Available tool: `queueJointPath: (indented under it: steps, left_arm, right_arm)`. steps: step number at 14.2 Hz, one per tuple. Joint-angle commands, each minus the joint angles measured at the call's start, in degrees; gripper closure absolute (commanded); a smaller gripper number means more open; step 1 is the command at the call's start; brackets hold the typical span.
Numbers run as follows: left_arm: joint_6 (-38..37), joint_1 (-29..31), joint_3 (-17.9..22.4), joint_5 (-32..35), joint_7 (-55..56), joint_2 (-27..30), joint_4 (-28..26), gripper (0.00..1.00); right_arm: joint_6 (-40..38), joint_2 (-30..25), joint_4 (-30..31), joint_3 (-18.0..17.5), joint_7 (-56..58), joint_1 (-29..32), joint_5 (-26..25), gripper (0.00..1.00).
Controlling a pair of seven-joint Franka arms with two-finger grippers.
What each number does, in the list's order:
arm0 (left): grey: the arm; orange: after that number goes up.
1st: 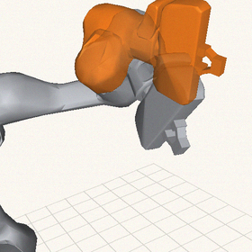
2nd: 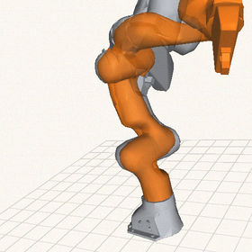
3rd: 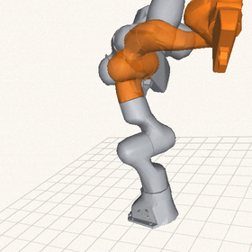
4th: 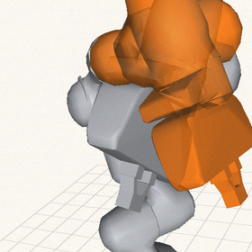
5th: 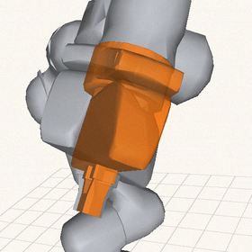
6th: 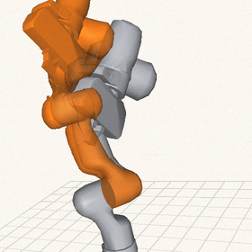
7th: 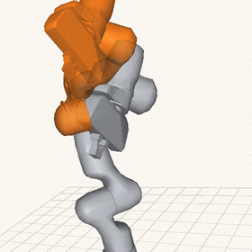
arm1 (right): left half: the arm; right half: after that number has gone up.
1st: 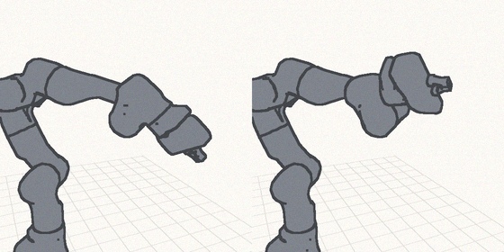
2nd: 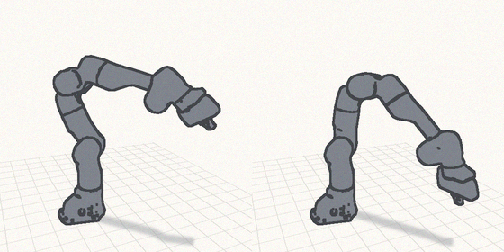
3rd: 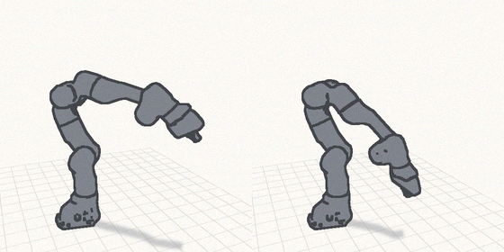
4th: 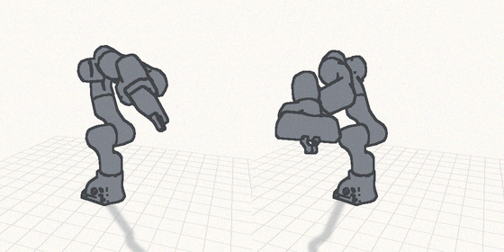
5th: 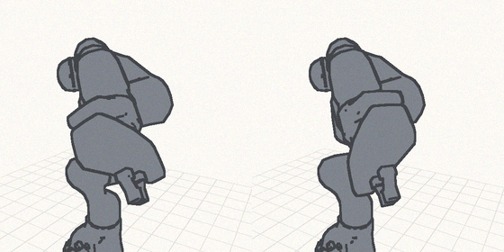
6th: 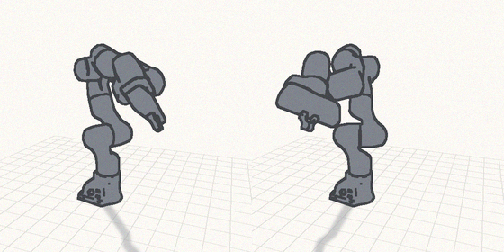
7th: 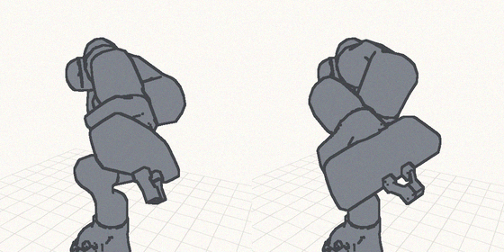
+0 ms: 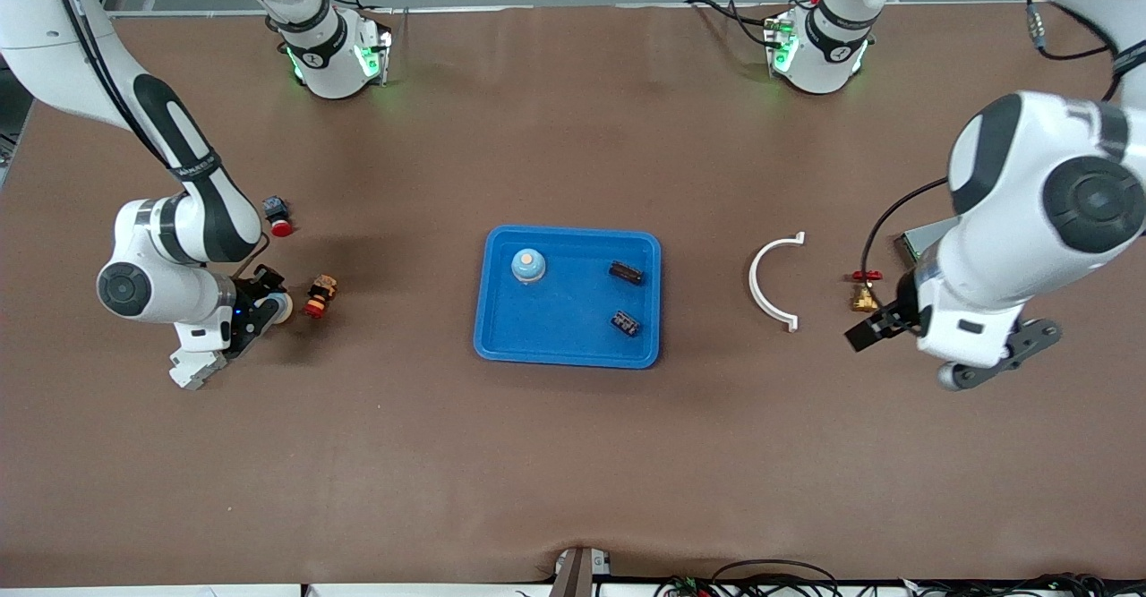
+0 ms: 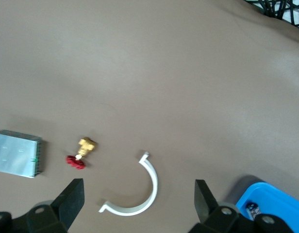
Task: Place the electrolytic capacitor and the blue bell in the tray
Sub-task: 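Lift the bell with the right gripper while the left gripper retracts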
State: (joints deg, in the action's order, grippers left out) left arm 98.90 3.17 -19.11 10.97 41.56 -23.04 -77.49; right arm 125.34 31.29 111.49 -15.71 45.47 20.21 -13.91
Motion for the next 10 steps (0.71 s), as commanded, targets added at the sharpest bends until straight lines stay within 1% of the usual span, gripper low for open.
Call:
queueJointPath:
  steps: [1, 2, 4, 5, 6, 7, 9, 10]
  left_arm:
    - [-2.7, 2.8, -0.2, -1.4, -5.8, 4.4, -1.8, 0.00]
    - [-4.2, 4.0, -0.2, -1.9, -8.4, 5.7, -1.8, 0.00]
    - [-6.2, 8.8, -0.3, -6.9, -17.1, 7.7, -1.8, 0.00]
    - [-6.2, 10.0, 0.0, -8.8, -22.2, 8.7, -1.8, 0.00]
    - [-6.6, 10.3, 0.4, -9.0, -24.7, 10.6, -2.1, 0.00]
    - [-9.3, 9.5, 1.0, -8.8, -25.9, 12.5, -2.1, 0.00]
    - [-12.8, 5.8, 5.1, -9.0, -26.6, 14.2, -2.3, 0.00]
    - [-13.0, 4.3, 7.1, -9.3, -27.8, 15.3, -3.1, 0.00]
  right_arm:
    - [-10.3, -2.0, -5.8, -0.8, -4.2, -2.0, 0.2, 0.79]
    - [-13.3, -2.9, -7.7, -1.2, -5.9, -3.1, 0.5, 0.79]
    - [-18.3, -4.7, -10.4, -1.9, -11.4, -5.2, 1.3, 0.79]
    - [-21.0, -5.4, -11.9, -2.9, -15.4, -6.1, 1.9, 0.79]
    - [-23.8, -5.9, -13.7, -4.1, -19.6, -7.2, 2.9, 0.79]
    - [-26.2, -6.0, -15.5, -5.7, -24.6, -8.2, 3.3, 0.79]
    - [-28.0, -6.0, -18.3, -9.2, -36.4, -11.1, 3.5, 0.79]
    - [-27.9, -5.8, -19.2, -10.2, -43.3, -13.5, 3.6, 0.79]
